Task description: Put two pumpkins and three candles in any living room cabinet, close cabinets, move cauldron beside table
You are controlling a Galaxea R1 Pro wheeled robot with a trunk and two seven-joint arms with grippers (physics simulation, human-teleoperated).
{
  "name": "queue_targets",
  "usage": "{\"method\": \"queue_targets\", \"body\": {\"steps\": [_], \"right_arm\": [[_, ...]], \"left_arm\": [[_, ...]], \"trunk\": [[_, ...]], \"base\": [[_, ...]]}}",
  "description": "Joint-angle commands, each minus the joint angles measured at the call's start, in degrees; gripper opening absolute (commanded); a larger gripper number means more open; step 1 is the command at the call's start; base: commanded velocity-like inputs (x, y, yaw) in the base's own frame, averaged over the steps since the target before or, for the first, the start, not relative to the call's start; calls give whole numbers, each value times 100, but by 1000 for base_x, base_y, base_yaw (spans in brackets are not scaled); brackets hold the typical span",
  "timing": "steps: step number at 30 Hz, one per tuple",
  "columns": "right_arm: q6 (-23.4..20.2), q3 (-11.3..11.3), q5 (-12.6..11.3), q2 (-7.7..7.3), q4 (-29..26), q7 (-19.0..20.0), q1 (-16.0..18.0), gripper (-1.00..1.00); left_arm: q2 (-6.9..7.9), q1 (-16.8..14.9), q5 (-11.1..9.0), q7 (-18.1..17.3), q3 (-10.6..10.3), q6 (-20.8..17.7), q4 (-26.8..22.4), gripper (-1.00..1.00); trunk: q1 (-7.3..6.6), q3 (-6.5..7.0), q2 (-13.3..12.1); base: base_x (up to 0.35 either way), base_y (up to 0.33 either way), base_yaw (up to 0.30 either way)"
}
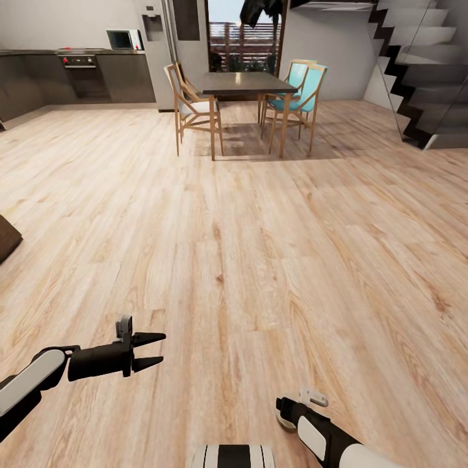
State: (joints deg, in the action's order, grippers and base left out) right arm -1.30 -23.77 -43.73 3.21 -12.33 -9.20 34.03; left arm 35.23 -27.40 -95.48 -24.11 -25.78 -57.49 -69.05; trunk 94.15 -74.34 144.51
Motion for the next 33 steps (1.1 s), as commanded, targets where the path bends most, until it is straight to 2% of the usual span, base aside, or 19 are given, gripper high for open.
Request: {"method": "queue_targets", "body": {"steps": [1, 16, 17, 33], "right_arm": [[-11, -57, -65, -4, 126, -47, -2, 100], [-36, -57, -65, -4, 126, -47, -2, 100], [-36, -57, -65, -4, 126, -47, -2, -100], [-38, -57, -65, -11, 126, -38, -2, -100]], "left_arm": [[4, -7, 27, -50, -14, 1, 5, 100], [1, -5, 30, -50, -14, 1, 6, 100], [1, -4, 30, -50, -14, 1, 6, 100], [1, -6, 28, -50, -14, 1, 6, 100]], "trunk": [[0, -5, 1], [0, -5, 1], [0, -5, 1], [0, -5, 1]], "base": [[0, 50, 0], [0, 6, 0], [0, 0, 0], [0, 0, 0]]}}
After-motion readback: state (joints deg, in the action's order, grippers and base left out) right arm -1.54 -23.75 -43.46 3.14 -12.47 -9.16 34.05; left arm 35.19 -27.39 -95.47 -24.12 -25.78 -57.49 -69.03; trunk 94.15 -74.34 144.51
